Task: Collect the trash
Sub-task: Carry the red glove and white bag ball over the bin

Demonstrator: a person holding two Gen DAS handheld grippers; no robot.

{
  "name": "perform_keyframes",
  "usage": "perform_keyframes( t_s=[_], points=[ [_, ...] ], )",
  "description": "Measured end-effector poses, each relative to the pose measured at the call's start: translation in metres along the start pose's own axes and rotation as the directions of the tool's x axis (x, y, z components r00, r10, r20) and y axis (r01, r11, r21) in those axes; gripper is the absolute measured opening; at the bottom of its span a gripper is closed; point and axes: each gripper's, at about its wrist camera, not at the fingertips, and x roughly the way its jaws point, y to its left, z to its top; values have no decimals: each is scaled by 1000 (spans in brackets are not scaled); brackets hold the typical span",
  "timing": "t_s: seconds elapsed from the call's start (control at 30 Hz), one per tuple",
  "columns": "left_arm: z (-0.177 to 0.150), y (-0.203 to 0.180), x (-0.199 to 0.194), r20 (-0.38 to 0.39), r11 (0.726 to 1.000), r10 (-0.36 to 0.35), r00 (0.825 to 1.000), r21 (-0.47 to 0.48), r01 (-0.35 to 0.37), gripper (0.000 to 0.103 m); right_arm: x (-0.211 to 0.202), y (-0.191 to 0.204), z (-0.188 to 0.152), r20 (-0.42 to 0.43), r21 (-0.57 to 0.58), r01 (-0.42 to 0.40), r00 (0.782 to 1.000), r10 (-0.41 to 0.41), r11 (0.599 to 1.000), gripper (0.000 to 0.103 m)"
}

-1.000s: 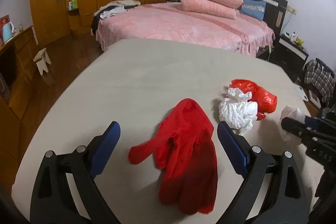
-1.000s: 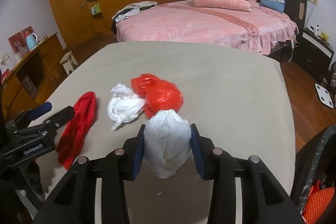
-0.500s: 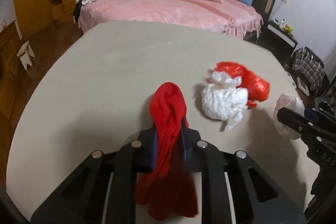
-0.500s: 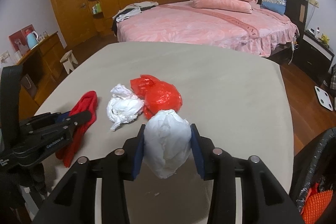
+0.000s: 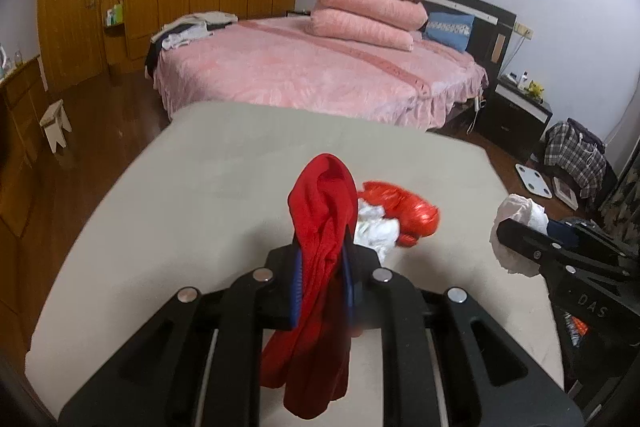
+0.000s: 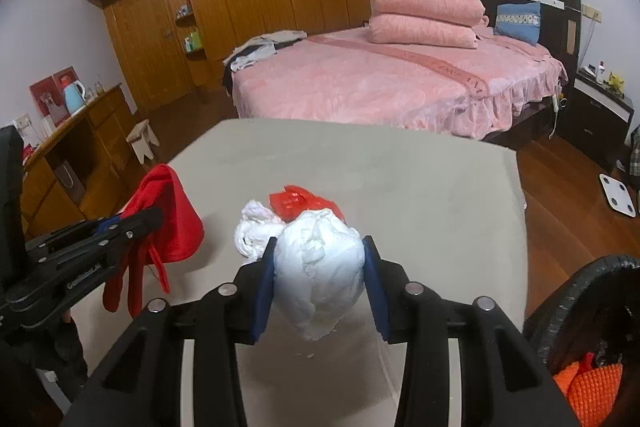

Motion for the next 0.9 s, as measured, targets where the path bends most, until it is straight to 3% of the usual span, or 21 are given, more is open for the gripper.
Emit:
perform_keyframes(
  t_s=[0.47, 0.9],
  points=[
    [6, -37, -50, 76, 1000, -15, 997, 22, 14, 15, -53, -1, 9, 71, -33, -12, 997, 14, 999, 41],
    [4, -81, -80, 111, 995, -84, 990, 66, 77, 15, -115, -23, 11, 167, -19, 12, 986, -9, 1000, 41]
  ],
)
